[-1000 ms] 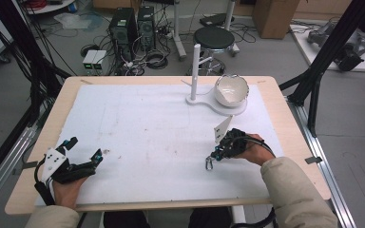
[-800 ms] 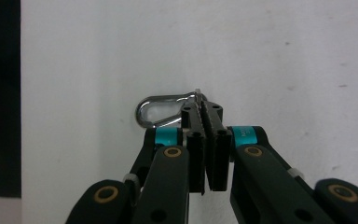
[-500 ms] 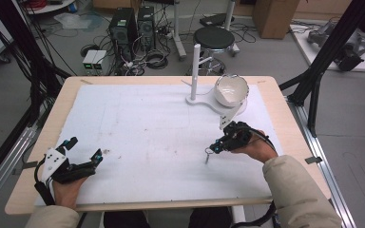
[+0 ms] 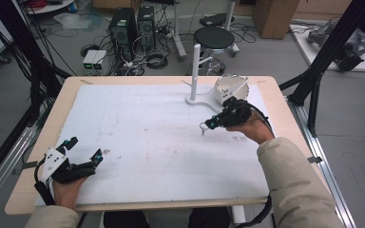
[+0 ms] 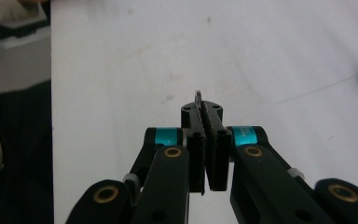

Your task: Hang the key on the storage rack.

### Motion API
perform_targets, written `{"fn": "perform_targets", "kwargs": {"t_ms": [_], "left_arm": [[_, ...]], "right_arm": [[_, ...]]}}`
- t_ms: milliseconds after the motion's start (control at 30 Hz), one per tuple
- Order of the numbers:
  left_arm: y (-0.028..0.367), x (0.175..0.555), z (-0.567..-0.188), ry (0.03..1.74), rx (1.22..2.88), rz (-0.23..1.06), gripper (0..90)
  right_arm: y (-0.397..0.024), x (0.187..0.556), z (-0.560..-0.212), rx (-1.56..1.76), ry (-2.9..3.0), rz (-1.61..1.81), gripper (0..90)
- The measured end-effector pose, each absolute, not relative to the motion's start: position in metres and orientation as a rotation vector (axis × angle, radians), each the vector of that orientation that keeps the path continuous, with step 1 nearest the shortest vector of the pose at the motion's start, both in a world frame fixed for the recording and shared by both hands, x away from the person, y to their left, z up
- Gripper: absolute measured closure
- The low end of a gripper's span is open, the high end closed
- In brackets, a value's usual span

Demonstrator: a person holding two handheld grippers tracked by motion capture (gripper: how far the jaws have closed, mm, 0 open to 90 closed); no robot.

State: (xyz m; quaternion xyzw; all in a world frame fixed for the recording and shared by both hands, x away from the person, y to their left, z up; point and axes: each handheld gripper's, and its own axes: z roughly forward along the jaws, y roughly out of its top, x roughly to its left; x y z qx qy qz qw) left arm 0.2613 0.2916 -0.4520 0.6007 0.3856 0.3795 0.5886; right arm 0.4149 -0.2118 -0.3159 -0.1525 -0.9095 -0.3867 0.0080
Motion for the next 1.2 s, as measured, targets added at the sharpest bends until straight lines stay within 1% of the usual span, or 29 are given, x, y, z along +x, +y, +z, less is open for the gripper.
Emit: {"fn": "perform_targets", "kwargs": {"t_ms": [300,533,933,1200], "left_arm": [[0.292,0.261,-0.452,0.894,1.398,0.887,1.7],[0.291,0.261,-0.452,0.897,1.395,0.887,1.7],[0.291,0.261,-0.452,0.897,1.4,0.885,1.7],[0.291,0.261,-0.452,0.892,1.4,0.889,1.7]], "right_arm": [[-0.2,0.448,-0.283,-0.603,-2.835,-1.369,88.8],[-0.193,0.467,-0.269,-0.677,-2.849,-1.413,88.8],[-0.185,0.495,-0.265,-0.813,-2.832,-1.47,88.8],[-0.182,0.513,-0.277,-0.914,-2.796,-1.512,88.8]]}}
